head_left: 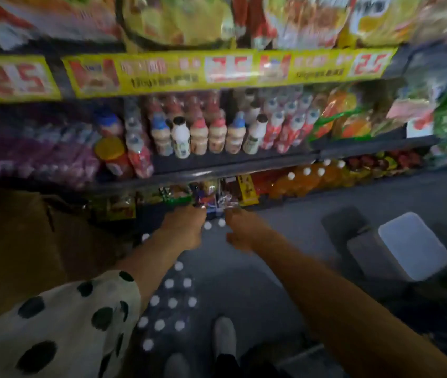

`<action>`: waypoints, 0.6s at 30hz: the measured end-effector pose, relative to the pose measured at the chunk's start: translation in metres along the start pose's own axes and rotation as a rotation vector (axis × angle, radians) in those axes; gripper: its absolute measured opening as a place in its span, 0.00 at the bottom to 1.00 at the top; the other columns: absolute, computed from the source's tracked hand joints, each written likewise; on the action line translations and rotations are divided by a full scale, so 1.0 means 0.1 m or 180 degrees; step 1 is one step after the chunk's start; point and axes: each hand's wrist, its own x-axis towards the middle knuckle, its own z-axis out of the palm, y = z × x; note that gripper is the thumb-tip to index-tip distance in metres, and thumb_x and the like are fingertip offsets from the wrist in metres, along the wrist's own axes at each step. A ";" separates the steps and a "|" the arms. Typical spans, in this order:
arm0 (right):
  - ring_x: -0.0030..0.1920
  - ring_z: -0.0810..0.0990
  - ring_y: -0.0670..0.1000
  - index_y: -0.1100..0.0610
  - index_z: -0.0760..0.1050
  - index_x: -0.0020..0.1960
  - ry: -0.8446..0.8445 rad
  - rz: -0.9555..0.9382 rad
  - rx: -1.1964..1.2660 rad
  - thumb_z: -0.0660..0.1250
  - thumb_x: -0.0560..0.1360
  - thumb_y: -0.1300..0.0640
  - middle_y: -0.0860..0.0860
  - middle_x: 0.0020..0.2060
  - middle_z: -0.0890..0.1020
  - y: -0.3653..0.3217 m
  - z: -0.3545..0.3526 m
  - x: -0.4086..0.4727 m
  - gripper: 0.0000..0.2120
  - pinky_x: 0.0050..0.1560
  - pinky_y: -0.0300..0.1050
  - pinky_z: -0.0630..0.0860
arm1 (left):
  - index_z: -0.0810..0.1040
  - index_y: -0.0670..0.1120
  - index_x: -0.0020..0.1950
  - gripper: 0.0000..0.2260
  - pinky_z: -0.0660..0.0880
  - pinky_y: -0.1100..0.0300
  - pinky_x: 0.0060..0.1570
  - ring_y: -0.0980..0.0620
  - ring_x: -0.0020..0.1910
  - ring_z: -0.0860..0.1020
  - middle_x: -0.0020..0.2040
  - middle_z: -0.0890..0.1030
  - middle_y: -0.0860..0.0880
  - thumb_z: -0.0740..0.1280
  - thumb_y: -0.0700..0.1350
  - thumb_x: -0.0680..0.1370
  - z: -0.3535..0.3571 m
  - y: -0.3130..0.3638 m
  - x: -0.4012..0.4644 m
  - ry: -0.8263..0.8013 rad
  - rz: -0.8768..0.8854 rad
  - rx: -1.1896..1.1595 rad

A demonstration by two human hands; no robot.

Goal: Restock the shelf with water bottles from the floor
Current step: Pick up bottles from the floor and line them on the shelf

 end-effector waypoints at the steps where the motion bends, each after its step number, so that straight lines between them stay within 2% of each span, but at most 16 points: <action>1: 0.62 0.73 0.63 0.61 0.60 0.71 -0.0112 0.0017 0.0035 0.63 0.76 0.57 0.61 0.65 0.70 0.05 0.28 0.22 0.26 0.57 0.52 0.72 | 0.74 0.45 0.49 0.04 0.73 0.52 0.44 0.43 0.52 0.78 0.53 0.78 0.43 0.66 0.41 0.75 0.29 -0.07 0.22 -0.0076 -0.0061 -0.0020; 4: 0.62 0.74 0.60 0.60 0.62 0.69 -0.0257 0.0094 0.0083 0.63 0.76 0.58 0.59 0.64 0.71 0.17 0.91 0.66 0.24 0.58 0.50 0.71 | 0.78 0.45 0.56 0.09 0.74 0.53 0.51 0.44 0.57 0.78 0.56 0.79 0.45 0.64 0.44 0.77 0.95 -0.26 0.66 -0.0250 -0.0261 0.0073; 7: 0.60 0.74 0.60 0.59 0.63 0.66 -0.0386 0.0117 0.0067 0.62 0.75 0.59 0.58 0.60 0.73 0.24 1.59 1.20 0.20 0.55 0.48 0.71 | 0.77 0.46 0.56 0.10 0.73 0.53 0.56 0.45 0.59 0.76 0.58 0.77 0.46 0.66 0.43 0.75 1.59 -0.51 1.10 -0.0315 -0.0367 0.0148; 9: 0.60 0.74 0.60 0.59 0.62 0.66 -0.0427 0.0068 0.0101 0.62 0.75 0.59 0.58 0.60 0.73 0.19 1.99 1.54 0.21 0.54 0.49 0.71 | 0.76 0.48 0.58 0.12 0.73 0.54 0.56 0.45 0.59 0.76 0.58 0.77 0.46 0.65 0.42 0.75 1.94 -0.70 1.31 -0.0222 -0.0439 0.0191; 14: 0.62 0.73 0.61 0.54 0.53 0.76 -0.0310 -0.0188 0.0198 0.61 0.76 0.59 0.60 0.64 0.71 -0.06 2.79 2.39 0.32 0.58 0.52 0.71 | 0.76 0.46 0.59 0.12 0.76 0.53 0.54 0.45 0.58 0.77 0.60 0.76 0.45 0.66 0.43 0.76 2.62 -1.14 1.81 -0.0120 -0.0662 -0.0119; 18: 0.65 0.71 0.61 0.51 0.51 0.77 -0.0308 -0.0263 -0.0050 0.63 0.77 0.56 0.61 0.67 0.69 -0.21 3.22 2.86 0.33 0.62 0.55 0.70 | 0.76 0.47 0.59 0.12 0.76 0.55 0.52 0.46 0.57 0.77 0.58 0.77 0.46 0.67 0.44 0.76 2.97 -1.34 2.05 -0.0026 -0.0719 -0.0129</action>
